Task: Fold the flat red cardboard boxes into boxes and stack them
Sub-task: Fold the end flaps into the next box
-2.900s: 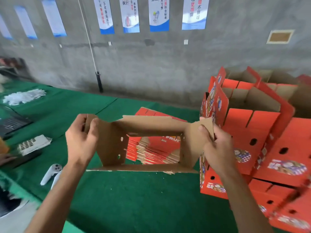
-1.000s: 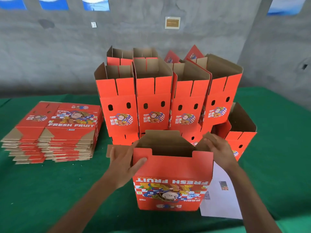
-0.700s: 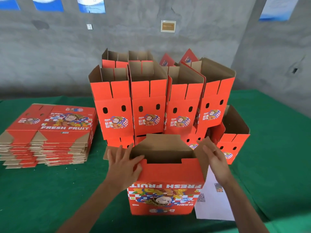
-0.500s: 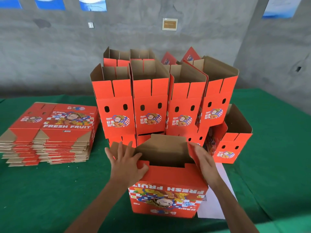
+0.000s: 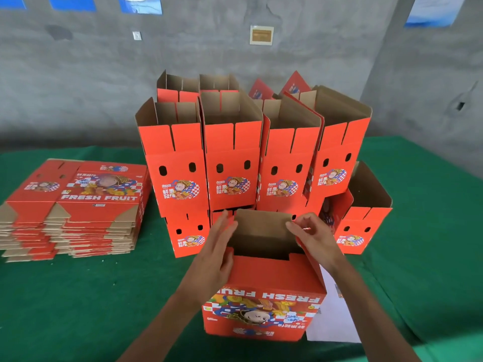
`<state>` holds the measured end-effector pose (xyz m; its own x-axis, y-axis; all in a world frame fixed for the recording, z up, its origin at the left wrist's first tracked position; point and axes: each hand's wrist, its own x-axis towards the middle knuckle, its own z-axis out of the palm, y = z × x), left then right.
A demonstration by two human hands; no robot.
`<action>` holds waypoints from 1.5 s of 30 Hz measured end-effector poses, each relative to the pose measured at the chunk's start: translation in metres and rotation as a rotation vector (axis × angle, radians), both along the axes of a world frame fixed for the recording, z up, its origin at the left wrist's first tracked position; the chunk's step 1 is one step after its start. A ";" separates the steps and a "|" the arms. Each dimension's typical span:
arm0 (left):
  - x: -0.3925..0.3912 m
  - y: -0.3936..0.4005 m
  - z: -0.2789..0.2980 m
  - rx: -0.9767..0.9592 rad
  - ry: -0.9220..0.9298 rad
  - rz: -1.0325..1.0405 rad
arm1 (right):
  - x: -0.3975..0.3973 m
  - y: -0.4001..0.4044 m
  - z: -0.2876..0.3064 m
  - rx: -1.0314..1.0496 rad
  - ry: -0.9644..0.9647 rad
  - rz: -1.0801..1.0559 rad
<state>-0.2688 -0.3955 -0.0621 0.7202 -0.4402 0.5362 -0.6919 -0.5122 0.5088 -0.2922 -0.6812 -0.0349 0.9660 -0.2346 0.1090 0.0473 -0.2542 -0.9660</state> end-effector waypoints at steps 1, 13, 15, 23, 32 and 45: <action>0.003 0.003 -0.002 0.016 -0.015 -0.014 | 0.004 0.002 0.000 -0.009 0.011 -0.028; 0.021 0.004 -0.007 0.230 0.133 -0.063 | 0.044 0.000 -0.018 -0.732 -0.003 -0.319; 0.024 0.001 -0.005 0.264 0.181 -0.034 | 0.044 0.004 -0.018 -0.813 -0.080 -0.245; 0.023 0.001 -0.006 0.071 0.258 -0.039 | -0.005 -0.003 -0.023 -0.187 -0.041 0.145; 0.035 0.000 -0.008 0.048 0.432 -0.039 | 0.001 -0.010 -0.029 -0.663 -0.036 0.154; 0.034 -0.006 -0.003 0.341 0.548 0.120 | -0.001 -0.007 -0.030 -0.771 0.148 0.253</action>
